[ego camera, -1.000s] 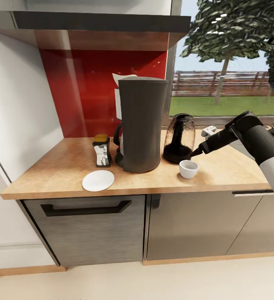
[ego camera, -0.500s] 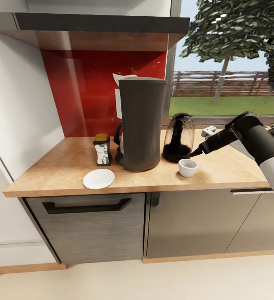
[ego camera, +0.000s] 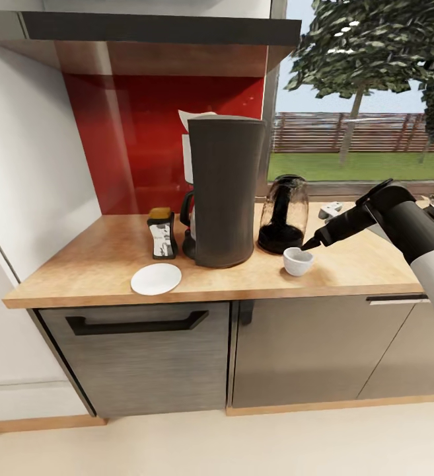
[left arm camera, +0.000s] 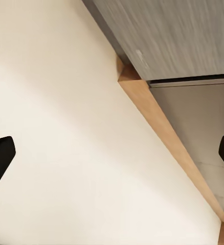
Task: Set up a coffee station on the kitchen countertop: keep the coffee maker on the countertop, move the bottle of coffee from the kitchen shelf to the counter next to the coffee maker, place a paper coffee filter on top of the coffee maker, put the saucer next to the coffee maker with the coffee cup on the saucer, and place the electric kettle next to the coffee maker.
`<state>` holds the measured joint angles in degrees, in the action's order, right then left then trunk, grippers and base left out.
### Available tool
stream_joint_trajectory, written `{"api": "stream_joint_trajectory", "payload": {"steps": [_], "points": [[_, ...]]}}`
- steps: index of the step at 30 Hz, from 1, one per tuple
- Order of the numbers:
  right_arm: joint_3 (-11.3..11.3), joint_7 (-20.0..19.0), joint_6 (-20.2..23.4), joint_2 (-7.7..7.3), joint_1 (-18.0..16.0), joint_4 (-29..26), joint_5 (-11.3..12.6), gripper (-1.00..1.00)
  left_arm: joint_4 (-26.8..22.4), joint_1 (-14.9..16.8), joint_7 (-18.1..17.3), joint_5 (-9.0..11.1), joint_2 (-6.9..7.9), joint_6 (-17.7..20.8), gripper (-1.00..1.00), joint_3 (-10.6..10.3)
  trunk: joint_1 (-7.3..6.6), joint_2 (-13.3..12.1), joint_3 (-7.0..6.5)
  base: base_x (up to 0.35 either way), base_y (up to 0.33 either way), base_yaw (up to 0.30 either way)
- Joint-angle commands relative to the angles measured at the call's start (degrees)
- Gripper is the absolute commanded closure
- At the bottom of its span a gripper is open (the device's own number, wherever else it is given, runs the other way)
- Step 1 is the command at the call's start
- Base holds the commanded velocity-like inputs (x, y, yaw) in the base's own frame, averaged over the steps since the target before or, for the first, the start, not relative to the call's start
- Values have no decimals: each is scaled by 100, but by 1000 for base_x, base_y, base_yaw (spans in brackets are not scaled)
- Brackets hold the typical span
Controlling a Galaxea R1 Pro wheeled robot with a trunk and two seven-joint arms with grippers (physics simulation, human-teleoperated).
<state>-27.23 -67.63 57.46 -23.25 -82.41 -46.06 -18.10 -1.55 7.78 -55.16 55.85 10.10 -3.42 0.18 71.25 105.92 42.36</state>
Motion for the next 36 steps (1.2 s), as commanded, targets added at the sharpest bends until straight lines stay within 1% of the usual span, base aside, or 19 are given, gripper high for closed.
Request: {"api": "stream_joint_trajectory", "payload": {"steps": [1,5,10,13,23,30,36], "points": [[-10,-57,20,-4,-5,-9,-61,-100,5,4,-12,-13,0,-35,-100,0,-1,3,6,0,0,0],[-11,-57,20,-4,-4,-9,-62,-100,5,4,-12,-13,0,-35,-100,0,-1,3,6,0,0,0],[-11,-57,20,-4,-4,-9,-62,-100,5,4,-12,-13,0,-35,-100,0,109,203,96,0,0,0],[-11,-57,20,-4,-4,-9,-62,-100,5,4,-12,-13,0,-35,-100,0,109,203,96,0,0,0],[-11,-57,20,-4,-4,-9,-62,-100,5,4,-12,-13,0,-35,-100,0,329,604,275,0,0,0],[-11,-57,20,-4,-4,-9,-62,-100,5,4,-12,-13,0,-35,-100,0,329,604,275,0,0,0],[-11,-57,20,-4,-4,-9,-60,-100,5,4,-12,-13,0,-35,-100,0,461,845,383,0,0,0]]}}
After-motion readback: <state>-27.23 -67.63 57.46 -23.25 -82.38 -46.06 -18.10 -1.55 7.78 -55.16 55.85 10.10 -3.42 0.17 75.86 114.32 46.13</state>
